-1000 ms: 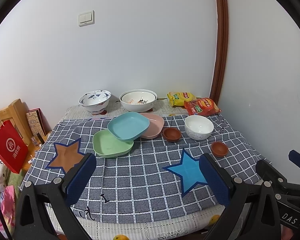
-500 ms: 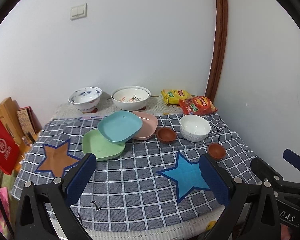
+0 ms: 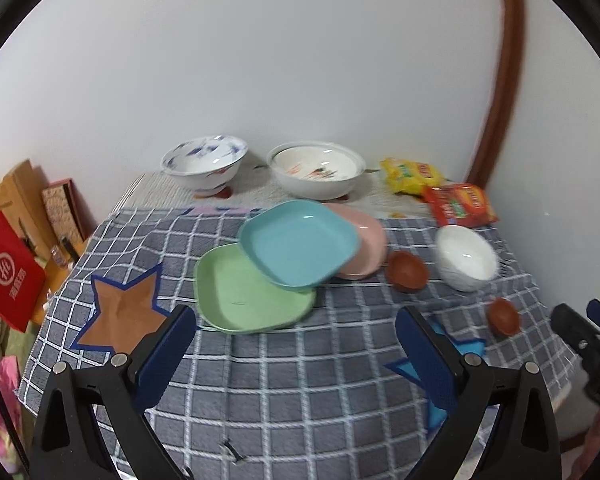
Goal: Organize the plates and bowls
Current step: 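Move the left gripper to the teal plate and grasp its rim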
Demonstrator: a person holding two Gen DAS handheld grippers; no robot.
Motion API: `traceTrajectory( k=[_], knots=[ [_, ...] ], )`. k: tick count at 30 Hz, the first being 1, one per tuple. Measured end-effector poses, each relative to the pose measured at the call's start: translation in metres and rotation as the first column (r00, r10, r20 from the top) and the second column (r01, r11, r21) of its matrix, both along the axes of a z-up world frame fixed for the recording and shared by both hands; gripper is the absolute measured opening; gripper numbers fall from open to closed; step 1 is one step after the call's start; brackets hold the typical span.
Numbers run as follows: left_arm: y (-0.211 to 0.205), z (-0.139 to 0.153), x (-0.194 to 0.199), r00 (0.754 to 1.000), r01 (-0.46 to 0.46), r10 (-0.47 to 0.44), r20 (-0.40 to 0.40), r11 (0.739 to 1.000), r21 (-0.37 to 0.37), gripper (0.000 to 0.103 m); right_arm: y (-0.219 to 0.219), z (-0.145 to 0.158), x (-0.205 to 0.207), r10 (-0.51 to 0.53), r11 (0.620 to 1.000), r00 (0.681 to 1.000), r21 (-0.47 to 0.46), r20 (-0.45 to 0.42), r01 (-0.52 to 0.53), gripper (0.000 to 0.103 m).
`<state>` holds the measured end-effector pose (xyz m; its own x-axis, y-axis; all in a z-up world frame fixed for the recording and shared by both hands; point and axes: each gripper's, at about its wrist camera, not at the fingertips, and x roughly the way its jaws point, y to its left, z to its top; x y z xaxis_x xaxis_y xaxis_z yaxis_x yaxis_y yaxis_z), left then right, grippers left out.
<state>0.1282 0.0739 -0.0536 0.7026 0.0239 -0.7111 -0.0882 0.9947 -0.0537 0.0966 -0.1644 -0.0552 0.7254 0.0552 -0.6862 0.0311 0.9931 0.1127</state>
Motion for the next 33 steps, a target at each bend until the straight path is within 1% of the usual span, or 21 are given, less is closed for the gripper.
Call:
traceTrajectory(
  k=[1,3,5,7,9,10,12,14,17,19,20,21,22,25,27,30,31,33],
  knots=[
    [0.01,-0.006,0.008,1.0,-0.021,0.021,-0.017,1.0,0.001,0.1,0.002,-0.004,0.009,0.01,1.0,1.0,0.008,-0.008,-0.009,0.095],
    [0.021,-0.011,0.018,0.999,-0.042,0.042,-0.025,0.999,-0.021,0.093,0.007,-0.01,0.023,0.023,1.0,1.0,0.01,-0.021,-0.023,0.093],
    [0.034,-0.019,0.032,0.998,-0.062,0.06,-0.027,0.996,-0.062,0.092,0.012,-0.016,0.038,0.028,1.0,0.999,0.016,-0.035,-0.027,0.089],
    [0.042,-0.025,0.044,0.997,-0.071,0.068,-0.04,0.995,-0.068,0.09,0.02,-0.022,0.054,0.051,0.999,0.998,0.02,-0.047,-0.05,0.086],
    [0.045,-0.03,0.055,0.997,-0.069,0.065,-0.043,0.994,-0.083,0.084,0.026,-0.028,0.069,0.074,0.997,0.996,0.021,-0.049,-0.073,0.082],
    [0.045,-0.033,0.063,0.997,-0.066,0.062,-0.056,0.995,-0.075,0.083,0.029,-0.03,0.077,0.084,0.996,0.995,0.019,-0.049,-0.083,0.08],
    [0.046,-0.039,0.076,0.996,-0.059,0.055,-0.063,0.996,-0.07,0.082,0.034,-0.035,0.092,0.105,0.994,0.993,0.016,-0.055,-0.105,0.079],
    [0.046,-0.044,0.088,0.996,-0.055,0.05,-0.072,0.995,-0.079,0.078,0.041,-0.039,0.108,0.137,0.991,0.989,0.018,-0.054,-0.136,0.076],
    [0.047,-0.051,0.102,0.995,-0.058,0.05,-0.082,0.994,-0.092,0.077,0.05,-0.044,0.131,0.186,0.982,0.981,0.015,-0.048,-0.186,0.07],
    [0.047,-0.057,0.112,0.995,-0.059,0.05,-0.09,0.993,-0.103,0.076,0.057,-0.048,0.148,0.222,0.975,0.974,0.013,-0.052,-0.221,0.064],
    [0.048,-0.06,0.115,0.994,-0.059,0.05,-0.092,0.993,-0.104,0.073,0.061,-0.051,0.157,0.239,0.971,0.969,0.016,-0.058,-0.239,0.062],
    [0.048,-0.062,0.118,0.994,-0.063,0.052,-0.098,0.993,-0.104,0.07,0.065,-0.054,0.166,0.263,0.965,0.963,0.019,-0.064,-0.263,0.058],
    [0.048,-0.066,0.122,0.993,-0.072,0.06,-0.103,0.991,-0.11,0.069,0.069,-0.057,0.173,0.283,0.959,0.957,0.021,-0.067,-0.282,0.055],
    [0.05,-0.074,0.132,0.992,-0.074,0.059,-0.115,0.988,-0.135,0.069,0.08,-0.069,0.196,0.339,0.941,0.937,0.016,-0.081,-0.339,0.046],
    [0.052,-0.079,0.139,0.99,-0.075,0.056,-0.129,0.986,-0.147,0.065,0.086,-0.077,0.209,0.362,0.932,0.927,0.015,-0.095,-0.362,0.045],
    [0.052,-0.085,0.147,0.988,-0.084,0.063,-0.142,0.985,-0.147,0.065,0.095,-0.086,0.227,0.412,0.911,0.905,0.05,-0.107,-0.409,0.042],
    [0.052,-0.088,0.149,0.987,-0.088,0.067,-0.147,0.986,-0.144,0.065,0.099,-0.089,0.232,0.427,0.904,0.898,0.051,-0.11,-0.424,0.041],
    [0.051,-0.091,0.152,0.986,-0.087,0.065,-0.153,0.985,-0.147,0.06,0.108,-0.094,0.241,0.446,0.895,0.887,0.037,-0.115,-0.445,0.039]
  ],
)
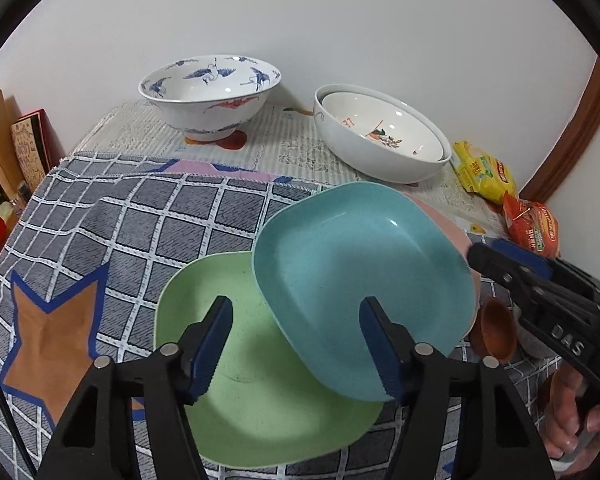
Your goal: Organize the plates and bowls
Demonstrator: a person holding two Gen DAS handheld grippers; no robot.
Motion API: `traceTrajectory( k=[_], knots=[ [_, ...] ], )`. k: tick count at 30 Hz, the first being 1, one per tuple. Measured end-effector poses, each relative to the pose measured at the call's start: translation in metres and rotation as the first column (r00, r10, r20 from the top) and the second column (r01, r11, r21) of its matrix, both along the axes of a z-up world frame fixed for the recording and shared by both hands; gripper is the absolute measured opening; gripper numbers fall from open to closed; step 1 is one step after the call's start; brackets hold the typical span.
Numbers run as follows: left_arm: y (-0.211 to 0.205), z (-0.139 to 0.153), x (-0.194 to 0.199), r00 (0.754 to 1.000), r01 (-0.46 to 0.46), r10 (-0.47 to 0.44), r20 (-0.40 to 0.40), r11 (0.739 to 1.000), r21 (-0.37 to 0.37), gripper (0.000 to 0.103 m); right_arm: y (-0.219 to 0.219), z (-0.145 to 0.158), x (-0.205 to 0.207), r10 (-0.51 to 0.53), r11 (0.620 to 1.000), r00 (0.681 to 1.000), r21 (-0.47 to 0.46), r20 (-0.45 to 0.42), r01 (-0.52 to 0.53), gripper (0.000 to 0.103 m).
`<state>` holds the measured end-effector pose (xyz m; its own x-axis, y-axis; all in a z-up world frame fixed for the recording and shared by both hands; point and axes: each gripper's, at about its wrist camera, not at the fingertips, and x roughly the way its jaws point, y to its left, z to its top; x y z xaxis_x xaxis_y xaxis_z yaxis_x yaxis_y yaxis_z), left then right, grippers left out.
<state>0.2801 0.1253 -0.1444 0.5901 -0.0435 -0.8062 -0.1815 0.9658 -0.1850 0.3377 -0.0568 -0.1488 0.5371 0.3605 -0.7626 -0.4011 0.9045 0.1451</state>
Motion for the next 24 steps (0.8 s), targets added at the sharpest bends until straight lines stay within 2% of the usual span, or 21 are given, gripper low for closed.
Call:
traceTrajectory(
  k=[5,8,11,19,24],
  knots=[
    [0.0,-0.006,0.006,1.0,-0.003,0.003,-0.009,1.0,0.003,0.059,0.013,-0.01,0.018,0.041,0.999,0.999,0.01,-0.02,-0.04,0.036],
    [-0.001,-0.01,0.009,1.0,-0.007,0.008,-0.022,1.0,0.017,0.053,0.019,-0.018,0.026,0.059,0.998,0.997,0.01,-0.042,-0.059,0.032],
    [0.0,-0.014,0.012,0.999,-0.011,0.011,-0.03,1.0,0.006,0.05,0.026,-0.025,0.031,0.074,0.997,0.995,0.002,-0.061,-0.074,0.022],
    [0.0,-0.022,0.019,0.998,-0.008,0.009,-0.061,1.0,0.009,0.029,0.03,-0.035,0.033,0.084,0.996,0.993,0.006,-0.085,-0.084,0.011],
    [0.003,-0.025,0.019,0.998,-0.021,0.022,-0.064,1.0,0.023,0.019,0.031,-0.035,0.031,0.081,0.997,0.993,-0.006,-0.082,-0.082,0.009]
  ],
)
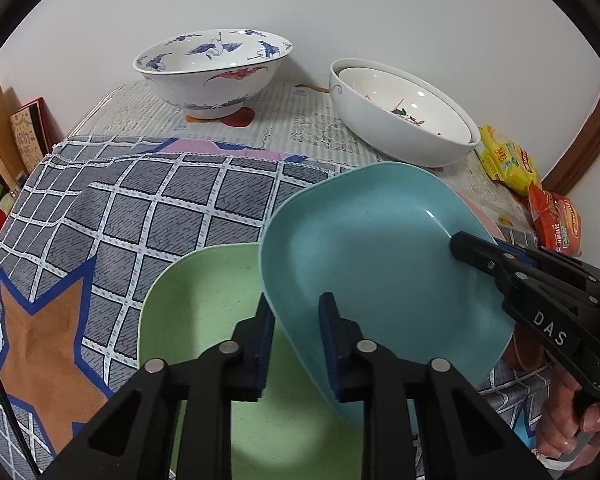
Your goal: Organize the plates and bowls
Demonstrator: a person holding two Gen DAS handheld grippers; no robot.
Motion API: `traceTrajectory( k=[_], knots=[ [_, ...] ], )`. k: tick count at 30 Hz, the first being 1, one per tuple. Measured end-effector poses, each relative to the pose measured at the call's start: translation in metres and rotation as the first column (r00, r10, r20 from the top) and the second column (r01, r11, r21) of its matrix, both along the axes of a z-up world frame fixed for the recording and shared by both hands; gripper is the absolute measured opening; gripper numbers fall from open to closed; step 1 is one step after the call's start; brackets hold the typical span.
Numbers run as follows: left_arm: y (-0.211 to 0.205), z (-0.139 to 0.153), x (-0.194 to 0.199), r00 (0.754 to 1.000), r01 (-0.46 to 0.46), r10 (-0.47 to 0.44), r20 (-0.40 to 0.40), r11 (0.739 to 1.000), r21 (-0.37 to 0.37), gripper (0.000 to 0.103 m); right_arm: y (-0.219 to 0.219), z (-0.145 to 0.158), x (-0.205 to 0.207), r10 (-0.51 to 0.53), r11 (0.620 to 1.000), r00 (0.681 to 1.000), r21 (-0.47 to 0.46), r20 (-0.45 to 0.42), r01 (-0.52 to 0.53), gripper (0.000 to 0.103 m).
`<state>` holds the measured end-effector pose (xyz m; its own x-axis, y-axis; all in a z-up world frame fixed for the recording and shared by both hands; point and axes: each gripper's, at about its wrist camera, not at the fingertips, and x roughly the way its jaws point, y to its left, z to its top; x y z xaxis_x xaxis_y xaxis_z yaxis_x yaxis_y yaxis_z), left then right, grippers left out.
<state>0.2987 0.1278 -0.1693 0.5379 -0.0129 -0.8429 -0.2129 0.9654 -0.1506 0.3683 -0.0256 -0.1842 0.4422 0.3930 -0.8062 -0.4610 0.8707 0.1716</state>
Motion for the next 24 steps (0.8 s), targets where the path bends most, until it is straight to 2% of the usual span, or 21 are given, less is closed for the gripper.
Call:
traceTrajectory(
  k=[8,13,19,24],
  knots=[
    [0.007,0.003,-0.004,1.0,0.004,-0.004,0.011,0.999,-0.033,0.014,-0.007,0.005,-0.014,-0.049,0.999,0.998,0.018,-0.031,0.05,0.007],
    [0.016,0.018,-0.012,0.999,0.014,-0.012,0.042,0.999,-0.029,0.013,-0.008,0.013,-0.029,-0.069,0.996,0.996,0.05,-0.05,0.071,0.006],
    [0.034,0.03,-0.027,0.998,0.003,-0.003,0.059,1.0,-0.005,0.012,0.005,0.021,-0.048,-0.071,0.993,0.996,0.087,-0.06,0.076,0.006],
    [0.054,0.029,-0.037,0.999,-0.003,0.003,0.05,1.0,-0.015,0.012,0.024,0.023,-0.061,-0.057,0.994,0.996,0.094,-0.068,0.063,0.006]
  ],
)
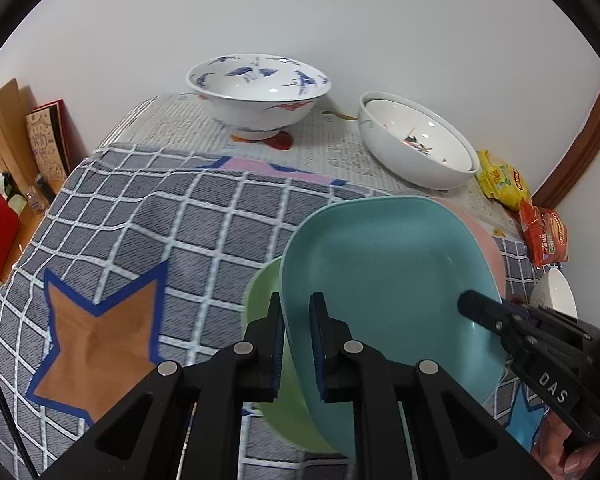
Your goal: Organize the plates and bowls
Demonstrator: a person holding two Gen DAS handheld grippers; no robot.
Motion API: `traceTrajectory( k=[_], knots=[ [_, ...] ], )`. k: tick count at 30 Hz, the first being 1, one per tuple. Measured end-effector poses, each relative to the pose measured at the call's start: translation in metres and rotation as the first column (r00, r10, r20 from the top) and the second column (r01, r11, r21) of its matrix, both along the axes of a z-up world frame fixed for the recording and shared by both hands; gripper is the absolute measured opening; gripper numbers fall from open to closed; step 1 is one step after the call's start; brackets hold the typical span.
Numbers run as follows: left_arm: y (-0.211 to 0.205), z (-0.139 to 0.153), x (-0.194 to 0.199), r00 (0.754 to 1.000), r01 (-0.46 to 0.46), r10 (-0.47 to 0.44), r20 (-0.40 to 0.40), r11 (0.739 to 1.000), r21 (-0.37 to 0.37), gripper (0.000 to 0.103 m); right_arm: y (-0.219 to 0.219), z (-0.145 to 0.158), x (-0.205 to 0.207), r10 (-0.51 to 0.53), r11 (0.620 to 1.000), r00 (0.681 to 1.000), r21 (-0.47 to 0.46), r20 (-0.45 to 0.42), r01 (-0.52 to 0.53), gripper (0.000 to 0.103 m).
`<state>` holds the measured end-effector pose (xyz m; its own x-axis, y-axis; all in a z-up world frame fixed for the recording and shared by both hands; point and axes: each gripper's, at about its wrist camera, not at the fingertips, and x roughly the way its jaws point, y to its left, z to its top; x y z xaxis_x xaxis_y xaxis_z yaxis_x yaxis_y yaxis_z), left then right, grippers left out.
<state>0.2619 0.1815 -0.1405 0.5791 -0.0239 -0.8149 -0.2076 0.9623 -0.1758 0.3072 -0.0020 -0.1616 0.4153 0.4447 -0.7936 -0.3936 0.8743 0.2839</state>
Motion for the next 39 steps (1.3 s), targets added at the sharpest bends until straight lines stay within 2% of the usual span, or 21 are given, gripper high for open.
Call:
traceTrajectory(
  k=[6,11,20,24,33,35,37,39],
  knots=[
    [0.009,-0.007,-0.006,1.0,0.004,-0.004,-0.009,1.0,0.023,0.012,0.017,-0.01,-0.011,0.009,1.0,1.0,-0.025,-0.02,-0.009,0.006],
    [0.01,-0.013,-0.002,1.0,0.017,-0.017,-0.012,1.0,0.01,0.012,0.018,-0.019,-0.012,-0.002,1.0,0.999,-0.025,-0.043,0.0,0.007],
    [0.011,-0.022,0.004,0.999,0.036,-0.036,-0.027,0.999,0.003,0.012,0.022,-0.024,-0.012,0.009,0.997,1.0,-0.081,-0.028,-0.011,0.009],
    [0.008,-0.026,0.008,0.998,0.037,-0.037,-0.044,0.999,0.014,0.012,0.029,-0.027,-0.012,0.028,0.988,1.0,-0.152,-0.015,-0.03,0.011],
    [0.009,-0.025,0.005,0.998,0.039,-0.038,-0.047,0.999,0.018,0.012,0.03,-0.03,-0.016,0.039,0.983,0.999,-0.181,-0.011,-0.041,0.013],
    [0.009,-0.023,0.004,0.998,0.04,-0.039,-0.043,0.999,0.016,0.012,0.03,-0.028,-0.017,0.042,0.981,0.999,-0.188,-0.003,-0.042,0.016],
    [0.01,-0.021,0.001,0.999,0.037,-0.037,-0.04,0.999,0.014,0.012,0.028,-0.025,-0.019,0.037,0.983,0.999,-0.182,0.002,-0.036,0.026],
    [0.01,-0.018,-0.001,0.999,0.034,-0.033,-0.036,0.999,0.016,0.012,0.025,-0.021,-0.021,0.032,0.984,0.999,-0.173,0.013,-0.029,0.028]
  ],
)
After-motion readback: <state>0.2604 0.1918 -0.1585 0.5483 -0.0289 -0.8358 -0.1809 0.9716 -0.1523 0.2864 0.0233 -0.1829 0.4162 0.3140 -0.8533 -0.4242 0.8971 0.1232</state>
